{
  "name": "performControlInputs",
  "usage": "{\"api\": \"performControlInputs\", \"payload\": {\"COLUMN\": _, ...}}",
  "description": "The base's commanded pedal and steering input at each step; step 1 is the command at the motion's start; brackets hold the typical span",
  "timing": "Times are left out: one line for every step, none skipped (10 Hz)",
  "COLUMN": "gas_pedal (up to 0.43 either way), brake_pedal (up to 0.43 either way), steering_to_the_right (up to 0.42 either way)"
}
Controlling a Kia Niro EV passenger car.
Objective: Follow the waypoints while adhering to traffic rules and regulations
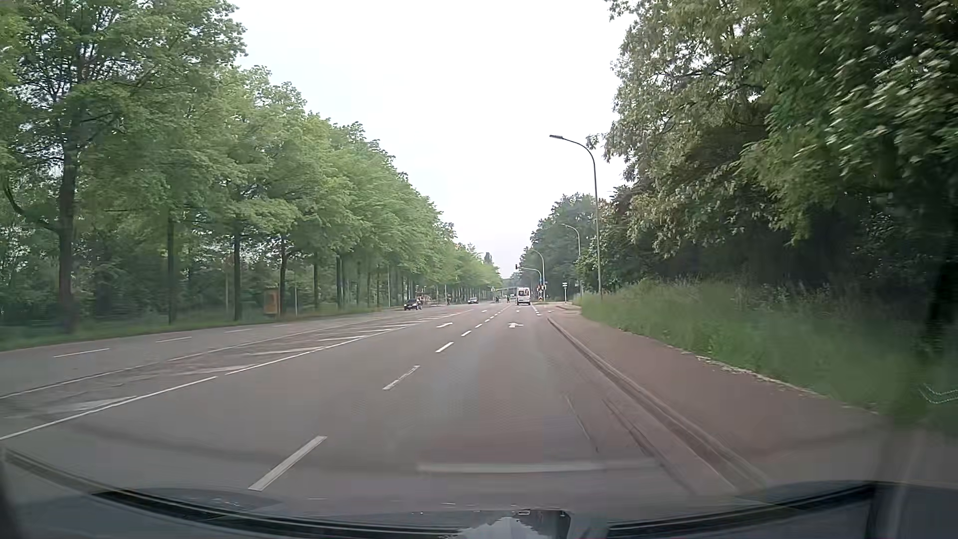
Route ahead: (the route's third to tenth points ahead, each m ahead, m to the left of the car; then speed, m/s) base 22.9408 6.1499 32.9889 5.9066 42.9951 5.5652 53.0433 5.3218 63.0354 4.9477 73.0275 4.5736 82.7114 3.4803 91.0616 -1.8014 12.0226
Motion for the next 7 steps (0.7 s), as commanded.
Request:
{"api": "performControlInputs", "payload": {"gas_pedal": 0.0, "brake_pedal": 0.0, "steering_to_the_right": 0.01}}
{"api": "performControlInputs", "payload": {"gas_pedal": 0.0, "brake_pedal": 0.0, "steering_to_the_right": 0.011}}
{"api": "performControlInputs", "payload": {"gas_pedal": 0.0, "brake_pedal": 0.0, "steering_to_the_right": 0.011}}
{"api": "performControlInputs", "payload": {"gas_pedal": 0.0, "brake_pedal": 0.0, "steering_to_the_right": 0.011}}
{"api": "performControlInputs", "payload": {"gas_pedal": 0.0, "brake_pedal": 0.0, "steering_to_the_right": 0.011}}
{"api": "performControlInputs", "payload": {"gas_pedal": 0.0, "brake_pedal": 0.0, "steering_to_the_right": 0.011}}
{"api": "performControlInputs", "payload": {"gas_pedal": 0.0, "brake_pedal": 0.0, "steering_to_the_right": 0.011}}
